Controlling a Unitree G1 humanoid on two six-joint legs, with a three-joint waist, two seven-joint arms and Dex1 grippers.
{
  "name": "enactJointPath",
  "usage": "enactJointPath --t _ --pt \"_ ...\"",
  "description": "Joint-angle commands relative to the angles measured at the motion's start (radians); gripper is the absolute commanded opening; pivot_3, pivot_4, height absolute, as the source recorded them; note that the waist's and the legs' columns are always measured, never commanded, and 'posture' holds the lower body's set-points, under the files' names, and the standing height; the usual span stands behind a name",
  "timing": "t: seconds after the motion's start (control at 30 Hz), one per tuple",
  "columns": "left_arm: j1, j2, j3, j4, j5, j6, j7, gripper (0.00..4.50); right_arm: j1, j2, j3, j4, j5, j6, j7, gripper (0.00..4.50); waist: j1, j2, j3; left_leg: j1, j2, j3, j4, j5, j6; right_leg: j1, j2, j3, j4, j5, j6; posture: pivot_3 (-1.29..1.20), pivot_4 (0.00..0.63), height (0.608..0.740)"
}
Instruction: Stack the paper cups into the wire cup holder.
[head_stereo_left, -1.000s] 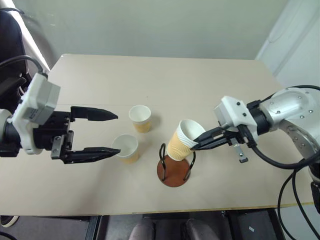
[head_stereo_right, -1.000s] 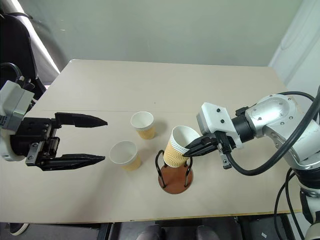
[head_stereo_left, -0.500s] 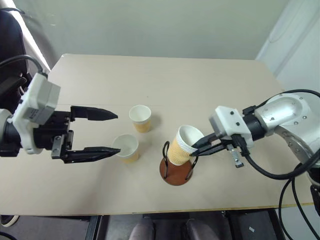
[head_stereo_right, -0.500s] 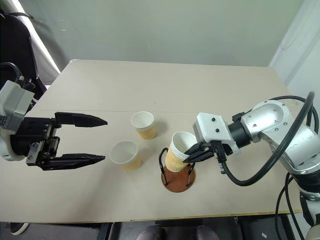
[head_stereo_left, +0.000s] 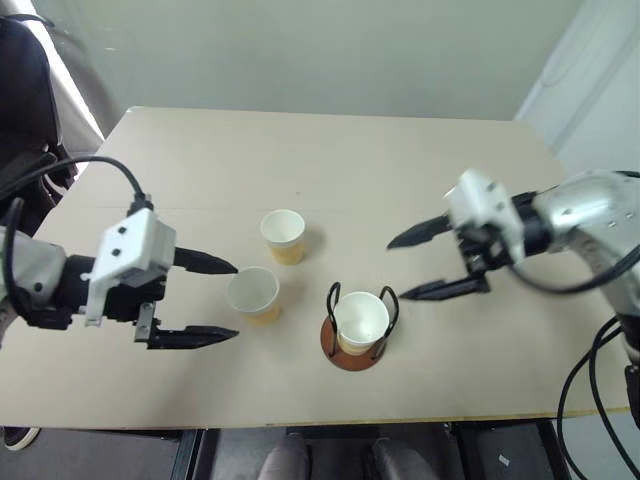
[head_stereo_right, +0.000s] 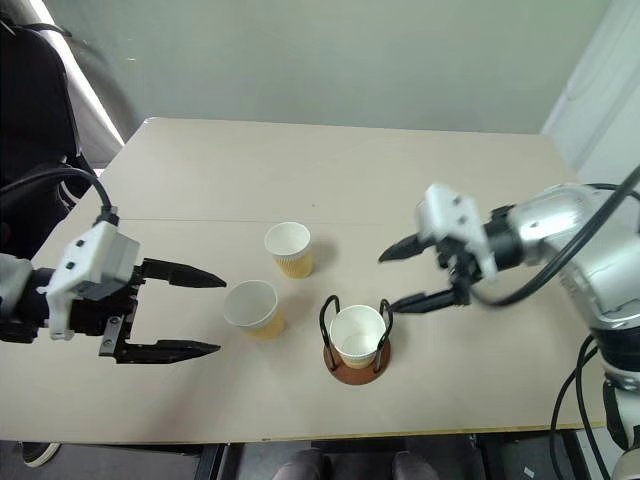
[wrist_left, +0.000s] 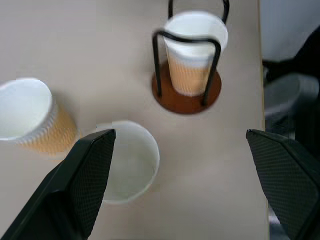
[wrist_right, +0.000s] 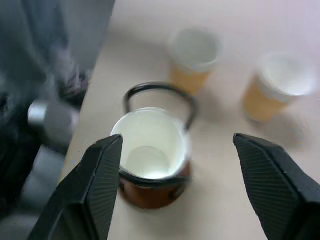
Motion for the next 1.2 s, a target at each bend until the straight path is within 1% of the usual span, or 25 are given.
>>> enactJointPath --t 0.03,0.1,0.17,0.27,0.33,0.47,0.53,0.77,0.8,0.9,1.1,1.17,1.2 --pt "-0.027 0.019 -0.061 -0.007 0.055 -0.057 -0.02 4.5 0.04 -0.026 -0.236 0.099 0.179 0.033 0.072 3.63 0.004 0.0 0.0 0.0 0.0 0.0 0.0 0.0 0.0 0.0 0.0 0.0 0.0 0.0 0.0 0.0 0.15 0.74" --pt "-0.037 0.019 -0.107 0.001 0.093 -0.089 -0.03 4.5 0.089 -0.045 -0.31 0.132 0.224 0.046 0.093 3.63 0.007 0.0 0.0 0.0 0.0 0.0 -0.001 0.0 0.0 0.0 0.0 0.0 -0.001 0.0 0.0 0.0 0.15 0.74" --pt "-0.068 0.013 -0.158 0.012 0.125 -0.109 -0.028 4.5 0.13 -0.064 -0.354 0.157 0.233 0.056 0.072 3.63 0.006 0.0 0.0 0.0 0.0 0.0 -0.001 0.0 -0.001 0.0 0.0 0.0 -0.002 0.0 -0.001 0.0 0.15 0.74" --pt "-0.128 0.009 -0.243 0.038 0.193 -0.141 -0.029 4.5 0.183 -0.08 -0.408 0.111 0.261 0.071 0.027 3.63 0.004 0.0 0.0 0.0 0.0 0.0 -0.002 0.0 -0.001 -0.001 0.0 0.0 -0.001 -0.001 -0.001 0.0 0.15 0.74" --pt "-0.16 -0.005 -0.294 0.05 0.223 -0.162 -0.038 4.5 0.213 -0.077 -0.449 0.064 0.321 0.106 -0.008 3.63 0.0 0.001 0.0 0.0 0.0 0.0 -0.002 0.0 -0.001 -0.001 0.0 0.0 0.0 0.0 -0.001 0.0 0.15 0.74" --pt "-0.204 -0.033 -0.363 0.056 0.249 -0.176 -0.056 4.5 0.335 -0.096 -0.464 -0.025 0.317 0.095 -0.021 3.63 -0.004 0.001 0.0 0.0 0.0 0.0 -0.003 -0.001 0.0 -0.001 0.0 0.001 0.0 -0.001 -0.001 0.0 0.15 0.74" --pt "-0.217 -0.041 -0.384 0.063 0.265 -0.186 -0.064 4.5 0.37 -0.101 -0.475 -0.042 0.319 0.087 -0.034 3.63 -0.004 0.001 0.0 0.0 0.0 0.0 -0.002 -0.002 0.0 -0.001 0.0 0.001 -0.001 0.0 -0.001 0.0 0.15 0.74" --pt "-0.256 -0.06 -0.469 0.133 0.385 -0.257 -0.073 4.5 0.403 -0.113 -0.494 -0.064 0.336 0.075 -0.073 3.63 -0.005 0.001 0.0 -0.001 0.0 0.0 0.0 -0.003 0.002 -0.001 0.0 0.001 0.0 0.0 -0.001 0.0 0.15 0.74" --pt "-0.257 -0.065 -0.479 0.139 0.401 -0.265 -0.071 4.12 0.404 -0.114 -0.495 -0.065 0.337 0.074 -0.076 3.67 -0.006 0.001 0.0 -0.001 0.0 0.0 0.0 -0.003 0.002 -0.001 0.0 0.001 0.0 0.0 -0.001 0.0 0.15 0.74" --pt "-0.266 -0.088 -0.501 0.152 0.429 -0.278 -0.068 3.26 0.414 -0.12 -0.497 -0.067 0.336 0.07 -0.085 3.67 -0.006 0.001 0.0 -0.001 0.0 0.0 0.0 -0.004 0.002 -0.001 0.0 0.001 -0.001 0.0 -0.001 0.0 0.15 0.74" --pt "-0.282 -0.117 -0.508 0.156 0.443 -0.274 -0.08 0.97 0.428 -0.132 -0.499 -0.069 0.333 0.057 -0.096 3.67 -0.005 0.001 0.0 -0.001 0.0 0.0 0.0 -0.004 0.002 -0.001 0.0 0.001 -0.001 0.0 -0.001 0.0 0.15 0.74" --pt "-0.289 -0.124 -0.51 0.166 0.452 -0.277 -0.078 0.26 0.429 -0.133 -0.497 -0.066 0.33 0.052 -0.1 3.67 -0.005 0.001 0.0 -0.001 0.0 0.0 0.0 -0.004 0.002 -0.001 0.0 0.001 -0.001 0.0 -0.001 0.0 0.15 0.74" --pt "-0.289 -0.126 -0.509 0.169 0.454 -0.277 -0.08 0.02 0.429 -0.134 -0.496 -0.066 0.329 0.049 -0.102 3.67 -0.005 0.001 0.0 -0.001 0.0 0.0 0.0 -0.004 0.002 -0.001 0.0 0.001 -0.001 0.0 -0.001 0.0 0.15 0.74"
